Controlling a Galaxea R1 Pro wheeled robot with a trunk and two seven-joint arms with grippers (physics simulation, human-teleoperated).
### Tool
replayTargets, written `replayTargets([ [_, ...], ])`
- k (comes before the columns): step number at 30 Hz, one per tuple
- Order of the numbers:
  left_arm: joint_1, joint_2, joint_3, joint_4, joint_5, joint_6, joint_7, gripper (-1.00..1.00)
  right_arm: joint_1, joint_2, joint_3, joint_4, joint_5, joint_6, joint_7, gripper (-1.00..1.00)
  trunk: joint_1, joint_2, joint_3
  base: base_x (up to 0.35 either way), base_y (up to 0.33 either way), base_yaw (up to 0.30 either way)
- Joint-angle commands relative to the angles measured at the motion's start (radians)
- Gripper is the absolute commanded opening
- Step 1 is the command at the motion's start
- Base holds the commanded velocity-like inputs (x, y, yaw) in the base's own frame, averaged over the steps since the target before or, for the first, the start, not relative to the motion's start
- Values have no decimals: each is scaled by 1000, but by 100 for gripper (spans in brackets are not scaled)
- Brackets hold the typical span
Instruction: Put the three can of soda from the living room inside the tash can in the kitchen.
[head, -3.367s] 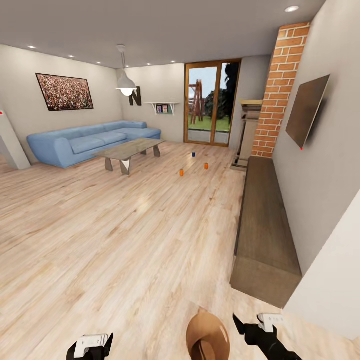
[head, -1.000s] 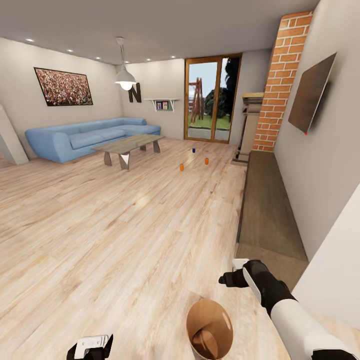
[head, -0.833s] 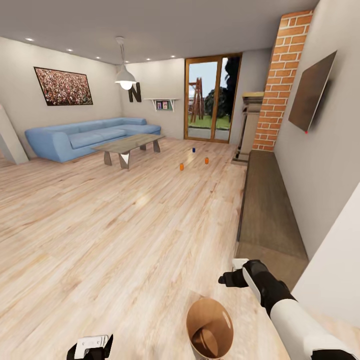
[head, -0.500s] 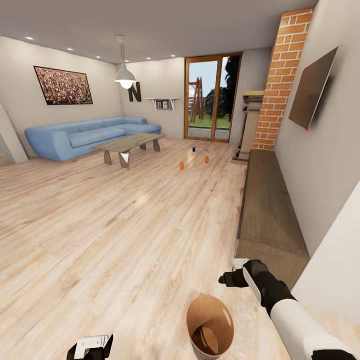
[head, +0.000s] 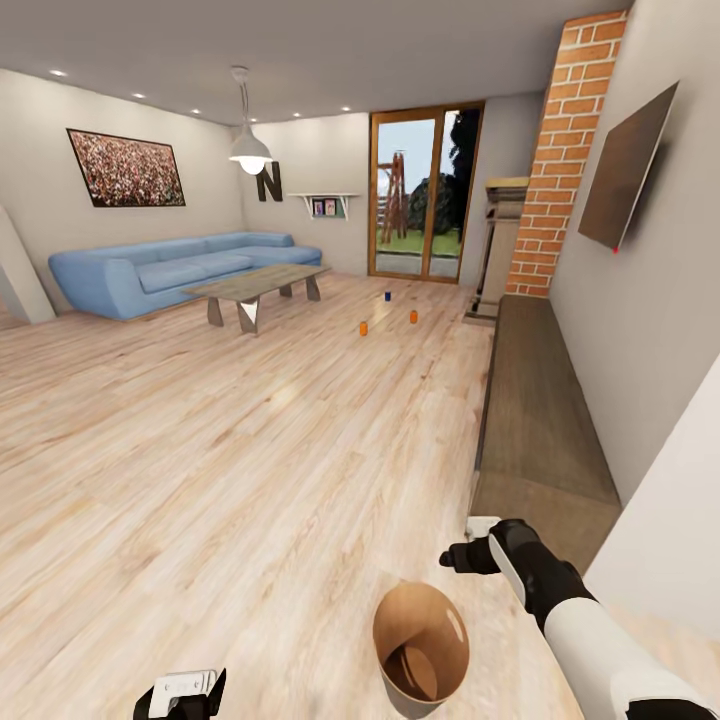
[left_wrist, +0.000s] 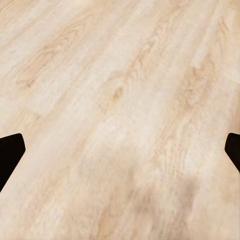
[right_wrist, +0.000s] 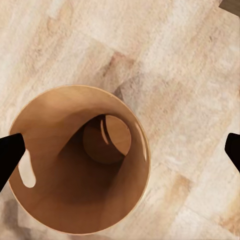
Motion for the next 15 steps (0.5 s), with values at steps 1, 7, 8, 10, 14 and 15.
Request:
replayTargets([
  [1, 0, 0, 0, 0, 0, 0, 0, 100, 0, 0, 0, 0, 0, 0, 0, 100, 4, -7, -3, 0, 0, 0],
  [7, 0, 0, 0, 0, -1, 0, 0, 100, 0, -3, 0, -1, -1, -1, 6, 100, 27, -49, -22, 0, 0, 0],
  [8, 0, 0, 0, 0, 0, 0, 0, 100, 0, -3, 0, -1, -1, -1, 6, 100, 31, -56, -25, 0, 0, 0],
  [10, 0, 0, 0, 0, 0, 0, 0, 100, 0, -4, 0, -1, -1, -1, 5, 100, 38, -70, -31, 0, 0, 0],
  [14, 0, 0, 0, 0, -1, 0, 0, 100, 0, -4, 0, -2, 0, -1, 6, 100, 54, -98, -44, 0, 0, 0],
  [15, 0, 0, 0, 0, -1, 0, 0, 100, 0, -4, -1, -2, 0, -1, 6, 100, 58, -105, -47, 0, 0, 0],
])
